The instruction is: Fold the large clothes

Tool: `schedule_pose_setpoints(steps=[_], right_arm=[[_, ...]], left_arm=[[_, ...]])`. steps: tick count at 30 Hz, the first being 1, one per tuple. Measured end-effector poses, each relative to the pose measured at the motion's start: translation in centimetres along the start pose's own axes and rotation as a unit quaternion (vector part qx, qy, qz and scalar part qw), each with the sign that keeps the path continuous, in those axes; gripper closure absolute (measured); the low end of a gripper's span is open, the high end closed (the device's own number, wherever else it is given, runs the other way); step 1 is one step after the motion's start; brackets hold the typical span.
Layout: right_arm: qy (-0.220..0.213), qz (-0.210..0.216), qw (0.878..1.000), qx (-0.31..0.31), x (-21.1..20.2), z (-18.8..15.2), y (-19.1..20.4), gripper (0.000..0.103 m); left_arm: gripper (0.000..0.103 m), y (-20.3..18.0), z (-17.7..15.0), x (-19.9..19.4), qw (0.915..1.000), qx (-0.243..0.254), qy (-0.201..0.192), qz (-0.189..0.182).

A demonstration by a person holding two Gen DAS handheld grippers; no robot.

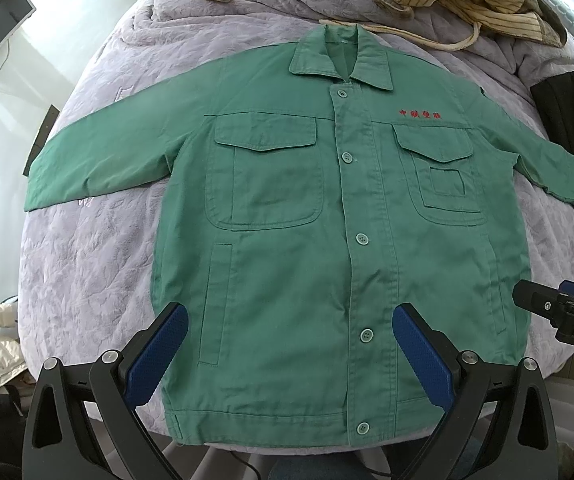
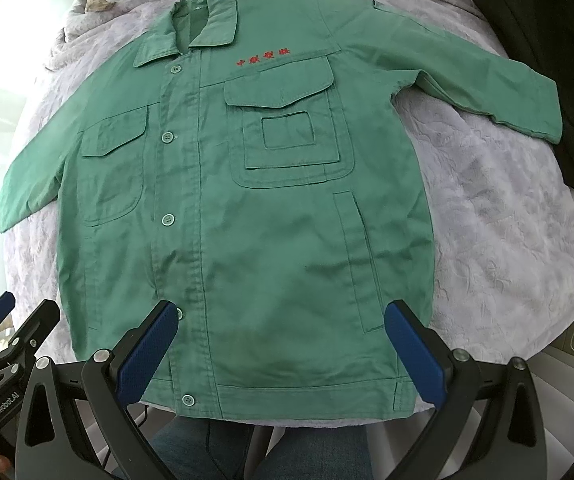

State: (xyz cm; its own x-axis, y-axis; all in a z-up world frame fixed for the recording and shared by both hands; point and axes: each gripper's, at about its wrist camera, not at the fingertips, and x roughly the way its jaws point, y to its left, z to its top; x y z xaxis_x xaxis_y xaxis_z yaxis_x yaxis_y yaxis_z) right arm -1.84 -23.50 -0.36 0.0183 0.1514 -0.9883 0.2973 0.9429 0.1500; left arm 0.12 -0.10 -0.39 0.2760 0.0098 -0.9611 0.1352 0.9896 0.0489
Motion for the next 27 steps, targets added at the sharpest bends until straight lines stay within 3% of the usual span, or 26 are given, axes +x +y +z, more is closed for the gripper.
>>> schedule_pose_setpoints(steps=[27], right_arm=[[0.003, -0.002, 1.000, 0.001, 0.42, 0.03, -0.08, 0.000]], left_arm=[[0.001, -0.01, -0.11, 0.76, 0.9999, 0.000, 0.015, 0.000]])
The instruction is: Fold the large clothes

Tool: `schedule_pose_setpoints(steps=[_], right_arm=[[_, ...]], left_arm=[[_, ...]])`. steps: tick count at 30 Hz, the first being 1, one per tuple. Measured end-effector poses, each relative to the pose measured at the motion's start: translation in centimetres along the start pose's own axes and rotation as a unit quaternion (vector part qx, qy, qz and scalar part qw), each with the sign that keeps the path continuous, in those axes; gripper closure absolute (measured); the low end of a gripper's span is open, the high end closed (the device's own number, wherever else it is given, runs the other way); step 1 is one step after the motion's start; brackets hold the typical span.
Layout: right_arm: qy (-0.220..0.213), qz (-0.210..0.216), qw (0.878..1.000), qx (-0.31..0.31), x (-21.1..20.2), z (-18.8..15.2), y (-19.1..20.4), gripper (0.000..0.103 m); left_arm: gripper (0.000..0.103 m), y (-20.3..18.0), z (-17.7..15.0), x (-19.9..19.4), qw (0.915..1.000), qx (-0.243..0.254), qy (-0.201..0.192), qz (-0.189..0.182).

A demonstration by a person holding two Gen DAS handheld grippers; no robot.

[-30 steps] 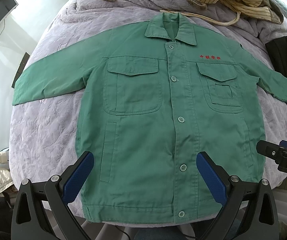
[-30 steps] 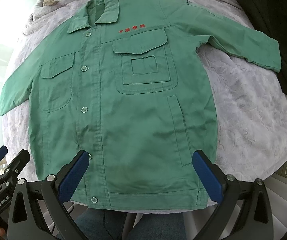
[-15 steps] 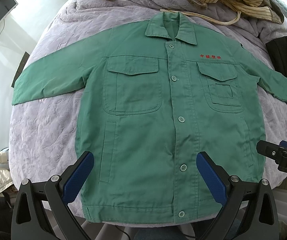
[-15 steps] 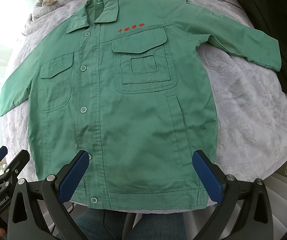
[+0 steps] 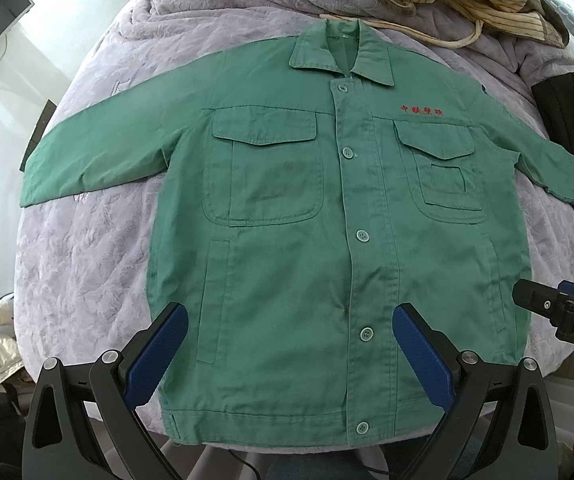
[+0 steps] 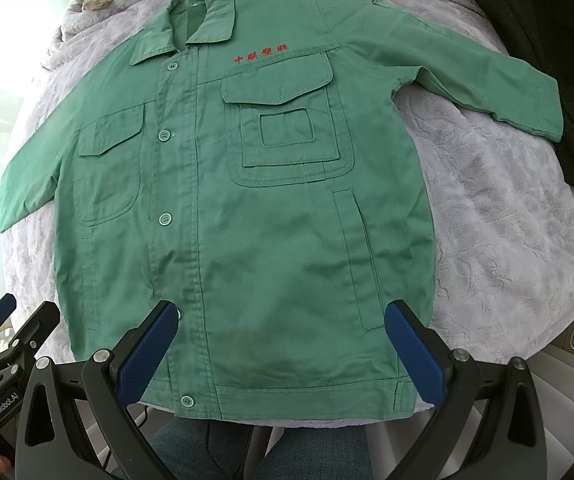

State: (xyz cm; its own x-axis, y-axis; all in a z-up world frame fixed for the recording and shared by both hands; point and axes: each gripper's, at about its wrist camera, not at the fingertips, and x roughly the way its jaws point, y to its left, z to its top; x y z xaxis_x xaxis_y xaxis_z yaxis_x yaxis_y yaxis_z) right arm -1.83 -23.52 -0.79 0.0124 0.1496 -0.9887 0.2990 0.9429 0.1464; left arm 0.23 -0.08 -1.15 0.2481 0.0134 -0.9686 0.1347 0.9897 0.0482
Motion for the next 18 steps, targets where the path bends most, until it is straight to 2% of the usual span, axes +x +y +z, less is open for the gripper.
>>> schedule_pose_setpoints(steps=[7, 12, 15, 18], right_arm=[[-0.001, -0.006, 1.000, -0.016, 1.0, 0.1, 0.8, 0.000], [-0.007, -0.011, 0.999, -0.050, 2.2, 0.2, 3.1, 0.000], [0.000, -0.002, 0.999, -0.049, 3.2, 0.4, 4.6, 0.000], [-0.004, 0.011, 0.998, -0.064, 4.4, 0.5, 6.9, 0.000]], left_arm=[[0.001, 1.3, 0.4, 1.0, 0.9998, -0.006, 0.017, -0.007], [0.001, 3.8, 1.1, 2.1, 0.9991, -0.029, 0.022, -0.024], [0.001, 6.5, 2.0, 3.0, 0.9967, -0.061, 0.007, -0.053], [0.001, 10.7, 3.2, 4.5, 0.9897, -0.110, -0.032, -0.086]])
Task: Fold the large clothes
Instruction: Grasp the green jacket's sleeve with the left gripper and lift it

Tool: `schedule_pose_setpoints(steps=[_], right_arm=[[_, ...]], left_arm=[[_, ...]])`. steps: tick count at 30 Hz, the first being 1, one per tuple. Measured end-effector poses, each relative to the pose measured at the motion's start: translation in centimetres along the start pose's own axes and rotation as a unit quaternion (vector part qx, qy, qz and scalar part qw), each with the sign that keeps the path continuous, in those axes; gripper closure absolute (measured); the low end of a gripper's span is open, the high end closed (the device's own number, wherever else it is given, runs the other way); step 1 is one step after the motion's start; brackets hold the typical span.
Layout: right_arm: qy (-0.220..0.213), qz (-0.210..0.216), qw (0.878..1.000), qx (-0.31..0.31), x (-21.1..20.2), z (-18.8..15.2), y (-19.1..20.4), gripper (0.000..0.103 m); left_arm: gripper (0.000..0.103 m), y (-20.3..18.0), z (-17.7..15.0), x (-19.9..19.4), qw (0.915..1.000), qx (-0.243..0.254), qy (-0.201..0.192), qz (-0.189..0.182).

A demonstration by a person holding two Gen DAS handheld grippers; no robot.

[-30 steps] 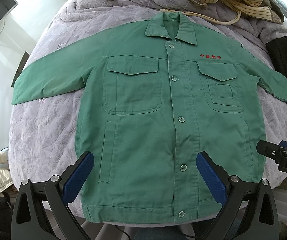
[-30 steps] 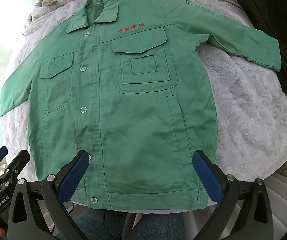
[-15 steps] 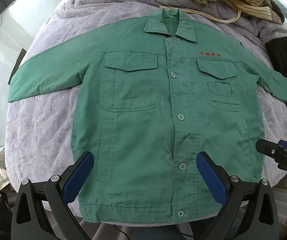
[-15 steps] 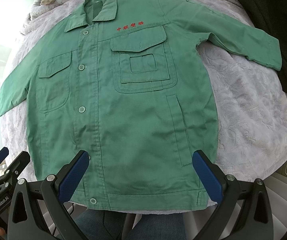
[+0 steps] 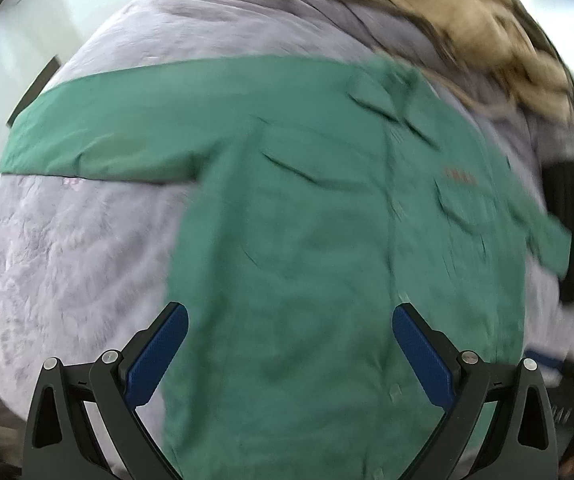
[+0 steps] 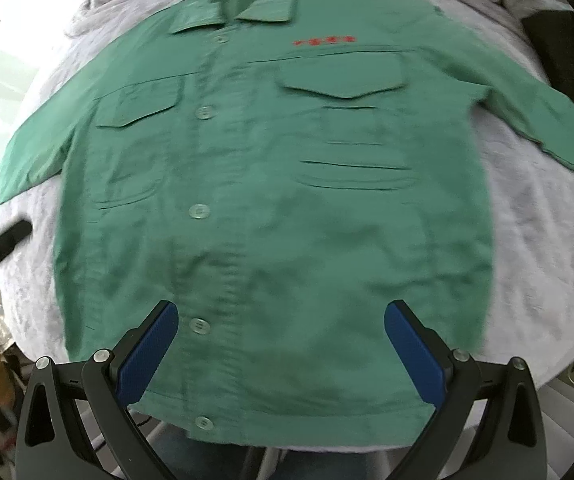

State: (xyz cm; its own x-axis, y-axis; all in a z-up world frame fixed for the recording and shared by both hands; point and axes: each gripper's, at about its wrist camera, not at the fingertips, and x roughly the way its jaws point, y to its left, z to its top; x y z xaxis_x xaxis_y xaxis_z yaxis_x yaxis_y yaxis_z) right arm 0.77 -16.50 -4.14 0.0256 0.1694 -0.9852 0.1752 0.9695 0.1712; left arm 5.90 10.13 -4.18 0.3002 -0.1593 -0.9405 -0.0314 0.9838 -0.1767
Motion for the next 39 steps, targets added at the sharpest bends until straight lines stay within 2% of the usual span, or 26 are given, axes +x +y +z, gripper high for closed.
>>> schedule_pose_setpoints(steps=[2, 5, 7, 9, 13, 18, 23, 25, 26, 27, 28, 29, 30, 32, 34, 39], right_arm=[[-0.006, 0.006, 1.000, -0.018, 0.9, 0.3, 1.8, 0.000], [-0.008, 0.019, 0.999, -0.047, 2.7, 1.0, 4.8, 0.000], [-0.004, 0.019, 0.998, -0.058, 3.8, 1.3, 6.4, 0.000], [-0.005, 0.030, 0.997, -0.067, 4.9, 1.6, 8.2, 0.000], [0.000, 0.043, 0.996, -0.081, 7.1, 1.9, 10.6, 0.000], [0.027, 0.074, 0.994, -0.072, 9.1, 2.2, 12.6, 0.000], [0.016, 0.080, 0.994, -0.079, 8.2, 2.2, 14.4, 0.000], [0.011, 0.074, 0.994, -0.078, 7.9, 2.3, 14.7, 0.000], [0.009, 0.071, 0.995, -0.074, 7.6, 2.3, 14.7, 0.000], [0.008, 0.070, 0.995, -0.070, 7.5, 2.3, 14.6, 0.000], [0.007, 0.070, 0.996, -0.063, 7.4, 2.3, 14.5, 0.000], [0.007, 0.073, 0.996, -0.055, 7.3, 2.3, 14.1, 0.000], [0.007, 0.074, 0.996, -0.050, 7.2, 2.2, 13.7, 0.000], [0.003, 0.076, 0.996, -0.042, 7.0, 2.1, 12.9, 0.000], [-0.001, 0.080, 0.996, -0.035, 6.8, 1.9, 12.1, 0.000], [-0.021, 0.090, 0.996, -0.010, 5.5, 1.9, 8.8, 0.000]], left_arm=[[0.001, 3.7, 1.8, 0.8, 0.9987, -0.040, -0.028, -0.016], [0.001, 9.2, 4.0, 1.6, 0.9935, -0.090, -0.069, -0.003], [0.001, 13.9, 5.3, 2.6, 0.9868, -0.131, -0.095, 0.000], [0.001, 17.9, 6.3, 3.6, 0.9787, -0.170, -0.114, -0.014], [0.001, 25.1, 7.4, 6.2, 0.9640, -0.223, -0.143, -0.026], [0.001, 29.6, 9.1, 9.7, 0.9531, -0.266, -0.137, -0.044], [0.001, 29.6, 12.4, 10.0, 0.9482, -0.267, -0.169, -0.034], [0.002, 29.6, 13.3, 9.7, 0.9475, -0.264, -0.180, -0.017], [0.019, 29.7, 13.7, 9.7, 0.9471, -0.267, -0.178, -0.007], [0.047, 29.9, 13.9, 9.8, 0.9469, -0.274, -0.168, 0.000], [0.061, 30.4, 14.1, 10.1, 0.9469, -0.279, -0.159, -0.001], [0.084, 30.5, 14.2, 10.4, 0.9463, -0.283, -0.156, -0.004], [0.094, 30.9, 14.0, 10.2, 0.9455, -0.284, -0.158, -0.021], [0.094, 30.6, 14.0, 9.5, 0.9459, -0.275, -0.168, -0.034], [0.094, 29.1, 14.3, 7.7, 0.9490, -0.242, -0.197, -0.043], [0.094, 20.9, 16.7, 3.0, 0.9532, -0.120, -0.257, -0.104]])
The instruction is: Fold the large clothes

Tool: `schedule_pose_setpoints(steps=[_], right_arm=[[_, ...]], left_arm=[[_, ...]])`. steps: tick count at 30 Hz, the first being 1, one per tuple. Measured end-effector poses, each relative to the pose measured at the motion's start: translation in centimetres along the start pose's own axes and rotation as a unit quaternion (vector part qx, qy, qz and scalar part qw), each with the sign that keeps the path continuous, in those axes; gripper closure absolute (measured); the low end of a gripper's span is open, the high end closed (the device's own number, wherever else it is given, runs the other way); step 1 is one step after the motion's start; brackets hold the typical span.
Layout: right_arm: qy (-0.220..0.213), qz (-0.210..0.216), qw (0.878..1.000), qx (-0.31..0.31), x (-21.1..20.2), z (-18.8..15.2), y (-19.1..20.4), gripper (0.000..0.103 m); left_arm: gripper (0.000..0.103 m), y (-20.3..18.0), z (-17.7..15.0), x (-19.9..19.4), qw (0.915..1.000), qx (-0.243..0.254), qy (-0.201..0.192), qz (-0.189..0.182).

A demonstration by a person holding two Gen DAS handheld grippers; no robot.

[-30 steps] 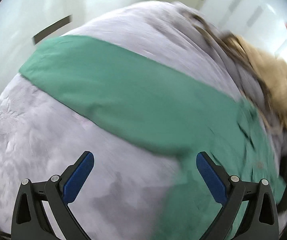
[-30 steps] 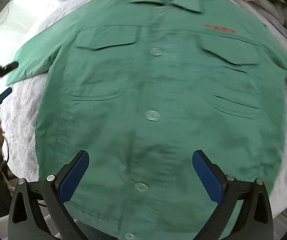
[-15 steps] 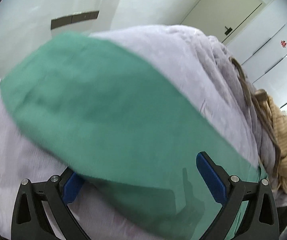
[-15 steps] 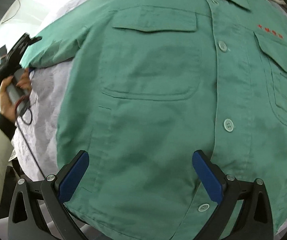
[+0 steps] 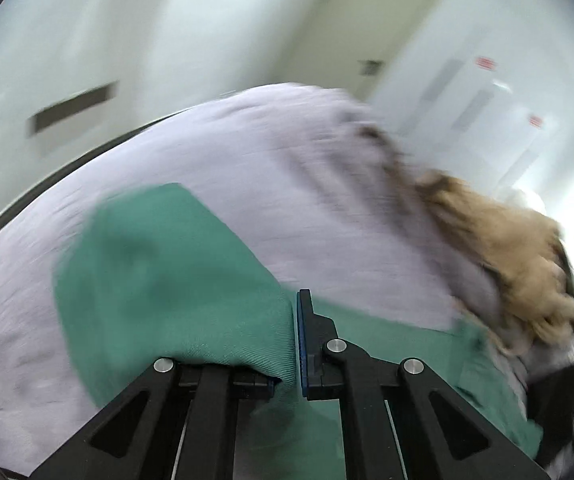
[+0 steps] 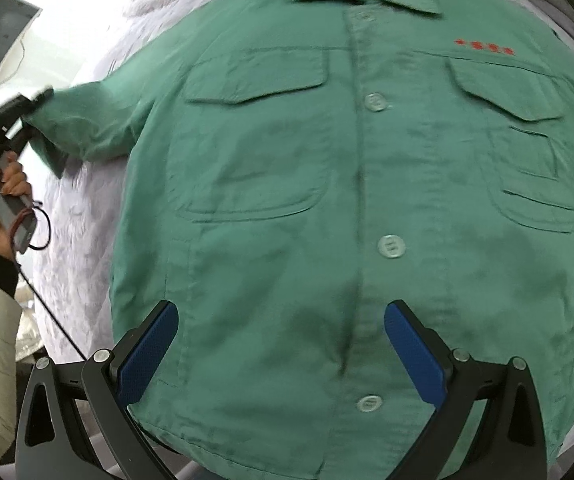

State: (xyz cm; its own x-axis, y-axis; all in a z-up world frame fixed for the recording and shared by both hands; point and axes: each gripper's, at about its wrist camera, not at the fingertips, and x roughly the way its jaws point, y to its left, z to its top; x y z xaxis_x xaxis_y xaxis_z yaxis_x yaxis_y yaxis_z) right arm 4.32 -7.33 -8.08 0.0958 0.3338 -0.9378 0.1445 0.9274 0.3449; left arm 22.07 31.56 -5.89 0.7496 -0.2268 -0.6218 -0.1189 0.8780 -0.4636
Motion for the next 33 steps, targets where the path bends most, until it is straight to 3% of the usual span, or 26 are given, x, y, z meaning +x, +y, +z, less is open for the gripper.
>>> schedule_pose_setpoints(steps=[4, 8, 11, 15, 17, 19, 20, 21, 25, 28, 30, 33], right_arm=[[-0.018, 0.001, 0.999, 0.032, -1.2, 0.4, -3.0, 0.000], [-0.035, -0.002, 0.998, 0.061, -2.7, 0.6, -7.2, 0.000], [-0.043, -0.017, 0.996, 0.080, -3.2, 0.5, -9.9, 0.000], [-0.043, -0.036, 0.993, 0.105, -3.7, 0.2, -14.1, 0.000], [-0.039, -0.040, 0.992, 0.116, -4.3, 0.4, -16.3, 0.000], [-0.041, -0.045, 0.991, 0.116, -4.4, 0.7, -17.0, 0.000], [-0.044, -0.047, 0.991, 0.113, -4.6, 1.0, -17.2, 0.000], [-0.050, -0.050, 0.992, 0.107, -4.8, 1.6, -17.2, 0.000], [-0.080, -0.062, 0.993, 0.064, -5.8, 4.1, -15.5, 0.000], [-0.099, -0.058, 0.993, 0.006, -6.2, 6.2, -12.8, 0.000], [-0.111, -0.068, 0.990, -0.051, -5.6, 8.3, -9.5, 0.000], [-0.128, -0.095, 0.976, -0.146, -3.3, 11.0, -3.9, 0.000]], left_arm=[[0.094, -10.7, -1.0, 0.1, 0.9915, 0.090, 0.007, -0.093], [0.094, -21.5, -5.8, 2.0, 0.9726, 0.176, 0.042, -0.146], [0.094, -27.8, -11.4, 5.1, 0.9563, 0.220, 0.100, -0.165], [0.093, -31.9, -18.3, 9.0, 0.9432, 0.273, 0.152, -0.114], [0.091, -31.9, -21.0, 9.7, 0.9367, 0.293, 0.172, -0.083], [0.069, -31.5, -22.0, 10.1, 0.9316, 0.303, 0.188, -0.070], [0.038, -31.4, -22.5, 10.0, 0.9302, 0.303, 0.195, -0.069], [0.024, -31.1, -22.5, 9.5, 0.9312, 0.302, 0.193, -0.067], [0.024, -29.0, -21.5, 6.2, 0.9361, 0.302, 0.175, -0.046], [0.024, -25.3, -19.7, 3.2, 0.9465, 0.282, 0.156, -0.011], [0.024, -21.8, -18.8, 1.9, 0.9513, 0.268, 0.143, 0.049], [0.024, -16.9, -18.3, 1.5, 0.9490, 0.246, 0.151, 0.126]])
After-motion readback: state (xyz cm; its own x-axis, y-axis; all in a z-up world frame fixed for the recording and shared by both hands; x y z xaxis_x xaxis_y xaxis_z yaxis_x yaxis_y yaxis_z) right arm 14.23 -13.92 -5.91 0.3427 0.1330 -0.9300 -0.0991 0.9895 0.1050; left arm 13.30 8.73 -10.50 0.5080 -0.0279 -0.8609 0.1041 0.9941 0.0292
